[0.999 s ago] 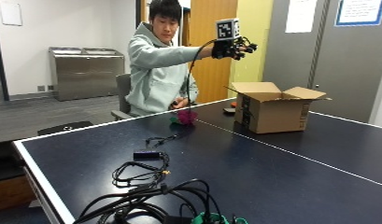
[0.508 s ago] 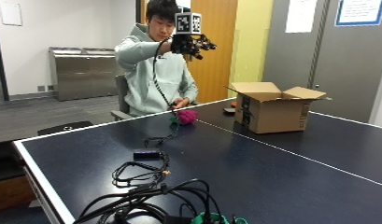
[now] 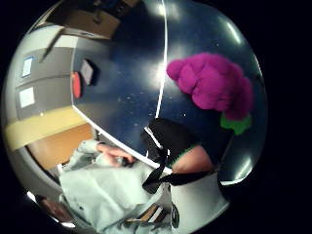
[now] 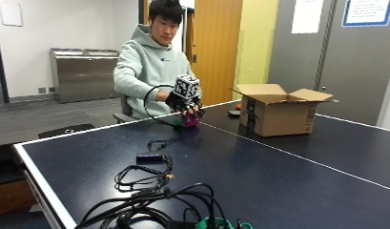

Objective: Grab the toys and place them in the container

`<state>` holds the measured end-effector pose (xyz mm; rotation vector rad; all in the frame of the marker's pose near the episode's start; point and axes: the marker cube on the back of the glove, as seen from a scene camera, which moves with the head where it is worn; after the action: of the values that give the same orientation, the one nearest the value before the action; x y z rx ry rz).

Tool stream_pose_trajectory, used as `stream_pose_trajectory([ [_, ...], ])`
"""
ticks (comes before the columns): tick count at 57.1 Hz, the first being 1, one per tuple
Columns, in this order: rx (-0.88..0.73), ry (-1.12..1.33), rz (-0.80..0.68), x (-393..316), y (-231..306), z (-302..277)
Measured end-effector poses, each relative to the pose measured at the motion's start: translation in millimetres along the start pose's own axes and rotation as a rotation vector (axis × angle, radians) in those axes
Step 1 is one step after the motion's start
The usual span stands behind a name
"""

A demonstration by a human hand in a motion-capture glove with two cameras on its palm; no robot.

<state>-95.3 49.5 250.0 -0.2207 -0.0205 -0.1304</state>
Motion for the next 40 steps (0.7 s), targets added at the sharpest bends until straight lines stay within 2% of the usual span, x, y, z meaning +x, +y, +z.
stream_pose_trajectory([
  [11, 0.091, 0.015, -0.022, -13, -1, 31],
  [16, 0.065, 0.033, -0.053, -9, -8, 28],
  [21, -0.02, 0.074, -0.049, -1, -20, 16],
  [29, -0.289, 0.085, -0.133, -55, 8, 25],
  [36, -0.361, 0.009, -0.018, -21, -15, -27],
  [40, -0.37, 0.083, -0.125, -39, 0, -46],
])
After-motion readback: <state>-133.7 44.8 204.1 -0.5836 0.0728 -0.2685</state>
